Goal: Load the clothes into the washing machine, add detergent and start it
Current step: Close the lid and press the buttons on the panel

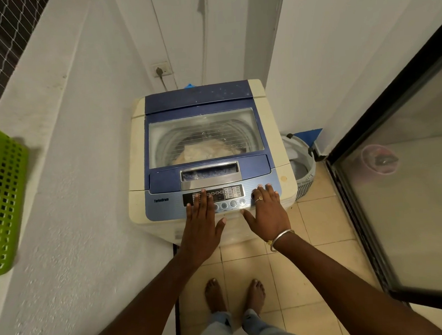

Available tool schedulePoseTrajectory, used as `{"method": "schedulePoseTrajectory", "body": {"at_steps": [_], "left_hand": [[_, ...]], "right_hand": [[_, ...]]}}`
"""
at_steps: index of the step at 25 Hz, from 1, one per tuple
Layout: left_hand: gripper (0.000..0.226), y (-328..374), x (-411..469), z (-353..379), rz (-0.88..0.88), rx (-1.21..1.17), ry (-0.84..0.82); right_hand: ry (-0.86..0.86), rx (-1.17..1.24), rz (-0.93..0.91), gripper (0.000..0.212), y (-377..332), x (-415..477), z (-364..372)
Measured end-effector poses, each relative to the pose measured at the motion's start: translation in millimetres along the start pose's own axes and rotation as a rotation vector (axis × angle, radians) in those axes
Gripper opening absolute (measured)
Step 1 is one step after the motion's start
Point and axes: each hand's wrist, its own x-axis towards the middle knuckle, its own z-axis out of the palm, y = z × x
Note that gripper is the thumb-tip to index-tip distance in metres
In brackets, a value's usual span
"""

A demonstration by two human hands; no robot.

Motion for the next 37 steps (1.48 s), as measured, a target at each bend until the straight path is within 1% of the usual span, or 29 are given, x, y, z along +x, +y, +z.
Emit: {"method": "schedulePoseTrajectory", "body": {"at_steps": [3,6,9,12,15,18,22,25,28,32,37], "left_hand": [[0.082,-3.5,-1.0,2.0,-0.002,0.002,-0.015],[0.083,-5.2,-1.5,3.2,0.001,0.002,-0.018],[0.083,-3.6,-1.1,2.5,0.012,0.002,-0.015],[0.081,-0.3,-0.7,0.8,0.014,0.009,-0.001],[0.081,1.8,-0.4,-4.0,0.024,0.021,0.010],[0.081,1.5,-1.1,-5.5,0.031,0.016,0.022],[0.081,1.0,-2.6,-5.2,0.030,0.008,0.048],[0.082,-1.0,-2.3,-4.7,0.026,0.002,0.042],[0.080,-4.3,-1.8,-5.0,0.017,-0.008,0.045],[0.078,-8.6,-2.3,-6.2,0.009,0.002,0.050],[0.080,-18.1,-7.8,-5.4,-0.007,0.012,0.054]], "right_hand": [[0.037,0.044,0.017,0.051,3.0,5.6,0.5],[0.069,0.040,0.016,0.040,7.0,14.5,-4.7],[0.064,0.022,0.017,0.033,8.3,26.9,-11.1],[0.045,-0.010,0.011,0.036,6.9,30.3,-14.6],[0.038,-0.098,-0.030,0.037,6.9,19.3,-13.8],[-0.003,-0.137,-0.047,0.048,7.6,1.0,-3.8],[-0.049,-0.096,-0.006,0.060,1.9,-10.2,2.3],[-0.033,-0.054,-0.012,0.067,-6.8,-10.3,0.1],[0.000,-0.020,-0.057,0.074,-17.5,-8.2,-1.9],[0.014,-0.012,-0.132,0.077,-27.9,-5.1,-1.1],[-0.006,-0.018,-0.149,0.077,-31.1,-7.5,6.2]]}}
